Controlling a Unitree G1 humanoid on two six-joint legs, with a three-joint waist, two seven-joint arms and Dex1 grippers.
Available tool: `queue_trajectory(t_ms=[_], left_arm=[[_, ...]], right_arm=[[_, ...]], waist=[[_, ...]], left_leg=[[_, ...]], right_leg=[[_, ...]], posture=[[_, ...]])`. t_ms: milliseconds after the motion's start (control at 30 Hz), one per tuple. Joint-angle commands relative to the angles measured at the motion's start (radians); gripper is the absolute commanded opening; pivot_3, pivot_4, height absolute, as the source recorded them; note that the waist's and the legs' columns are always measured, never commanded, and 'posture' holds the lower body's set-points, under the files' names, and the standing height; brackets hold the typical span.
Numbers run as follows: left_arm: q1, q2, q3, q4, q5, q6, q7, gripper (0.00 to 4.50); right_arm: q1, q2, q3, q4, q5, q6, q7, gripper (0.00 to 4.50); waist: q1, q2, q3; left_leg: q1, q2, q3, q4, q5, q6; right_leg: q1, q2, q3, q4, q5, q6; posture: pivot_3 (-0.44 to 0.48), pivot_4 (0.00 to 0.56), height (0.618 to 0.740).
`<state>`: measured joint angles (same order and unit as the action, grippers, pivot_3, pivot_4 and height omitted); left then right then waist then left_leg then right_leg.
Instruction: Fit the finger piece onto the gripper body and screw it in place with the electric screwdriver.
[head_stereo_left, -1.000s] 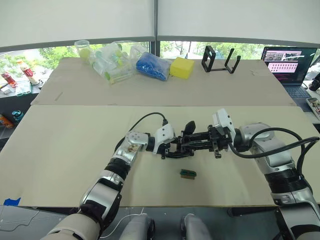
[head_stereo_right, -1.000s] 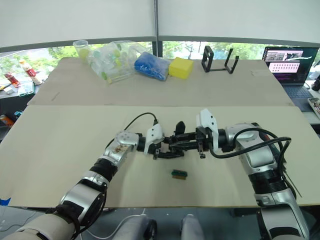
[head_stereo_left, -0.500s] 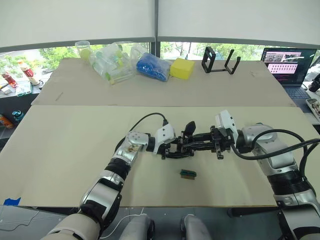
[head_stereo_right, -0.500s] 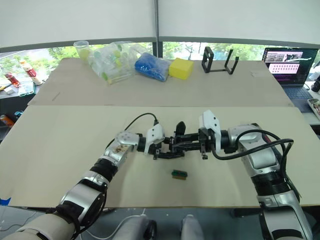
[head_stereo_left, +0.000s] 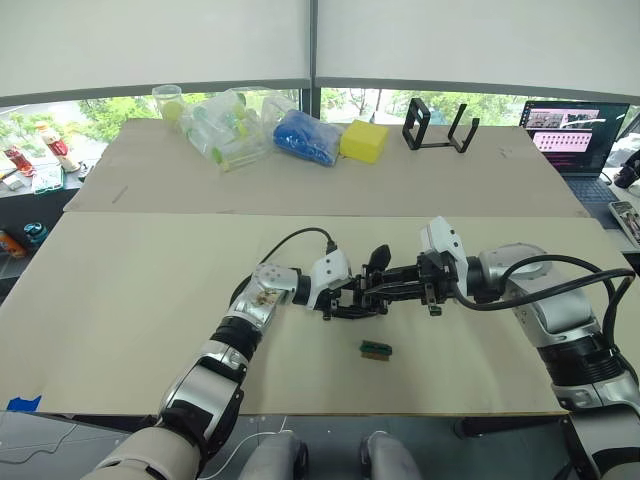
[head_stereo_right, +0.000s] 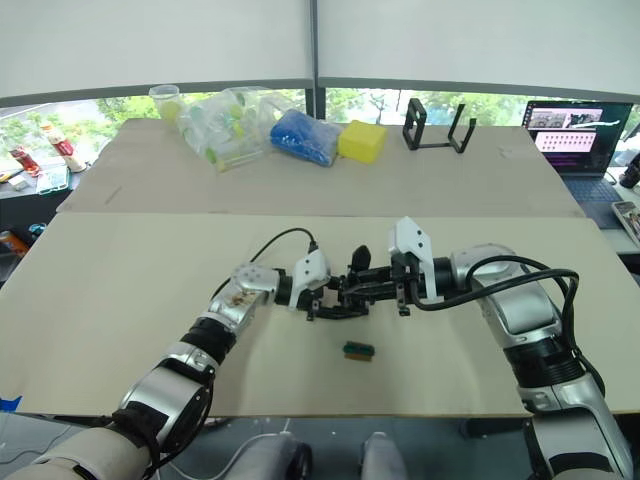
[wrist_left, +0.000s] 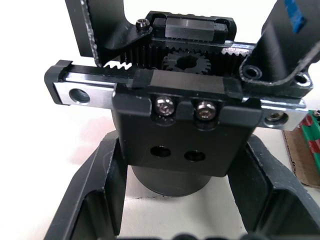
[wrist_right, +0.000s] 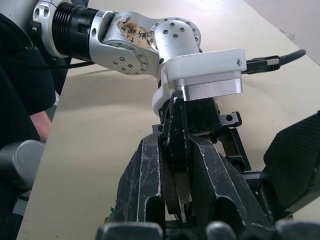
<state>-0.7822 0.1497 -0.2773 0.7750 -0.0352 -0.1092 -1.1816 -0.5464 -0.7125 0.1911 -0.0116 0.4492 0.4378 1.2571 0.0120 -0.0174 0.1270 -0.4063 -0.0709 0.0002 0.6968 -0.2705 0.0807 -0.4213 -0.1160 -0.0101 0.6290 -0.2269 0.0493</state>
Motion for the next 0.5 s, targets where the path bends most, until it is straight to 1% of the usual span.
queue_trajectory(t_ms=[33,100,167,233,367,500], left_arm=[[-0.02,0.018,0.028,-0.023,-0.026,-0.009,-0.028,2.3],[-0.019,0.02,0.028,-0.022,-0.026,-0.011,-0.029,2.3],[-0.018,0.022,0.028,-0.022,-0.027,-0.011,-0.031,2.3],[-0.017,0.024,0.028,-0.023,-0.027,-0.011,-0.033,2.3],[-0.017,0.026,0.028,-0.023,-0.027,-0.012,-0.035,2.3],[-0.021,0.027,0.028,-0.019,-0.027,-0.012,-0.035,2.3]], right_arm=[[0.093,-0.051,0.072,0.088,-0.115,0.109,-0.061,0.31],[0.098,-0.056,0.081,0.092,-0.124,0.082,-0.049,0.31],[0.1,-0.062,0.101,0.118,-0.158,0.001,-0.022,0.31],[0.095,-0.061,0.113,0.143,-0.174,-0.038,-0.009,0.31],[0.063,-0.044,0.13,0.187,-0.17,-0.02,-0.004,0.31],[0.031,-0.042,0.152,0.191,-0.139,0.073,0.012,0.31]], waist=[[0.0,0.0,-0.001],[0.0,0.0,-0.002],[0.0,0.0,-0.003],[0.0,0.0,-0.003],[-0.001,0.0,-0.003],[-0.001,0.0,-0.005]], left_leg=[[0.0,0.0,0.0,0.0,0.0,0.0],[0.0,0.0,0.0,0.0,0.0,0.0],[0.0,0.0,0.0,0.0,0.0,0.0],[0.0,0.0,0.0,0.0,0.0,0.0],[0.001,0.0,0.0,0.0,0.0,0.0],[0.001,0.001,0.0,0.0,0.0,0.0]], right_leg=[[0.0,0.0,0.0,0.0,0.0,0.0],[0.0,-0.001,0.0,0.0,0.0,0.0],[0.0,-0.001,0.0,0.0,0.0,0.0],[0.0,0.0,0.0,0.0,0.0,0.0],[0.0,0.0,0.0,0.0,0.0,0.0],[0.001,0.0,0.0,0.0,0.0,0.0]], posture=[[0.0,0.15,0.74],[0.0,0.15,0.74],[0.0,0.15,0.74],[0.0,0.15,0.74],[0.0,0.15,0.74],[0.0,0.15,0.74]])
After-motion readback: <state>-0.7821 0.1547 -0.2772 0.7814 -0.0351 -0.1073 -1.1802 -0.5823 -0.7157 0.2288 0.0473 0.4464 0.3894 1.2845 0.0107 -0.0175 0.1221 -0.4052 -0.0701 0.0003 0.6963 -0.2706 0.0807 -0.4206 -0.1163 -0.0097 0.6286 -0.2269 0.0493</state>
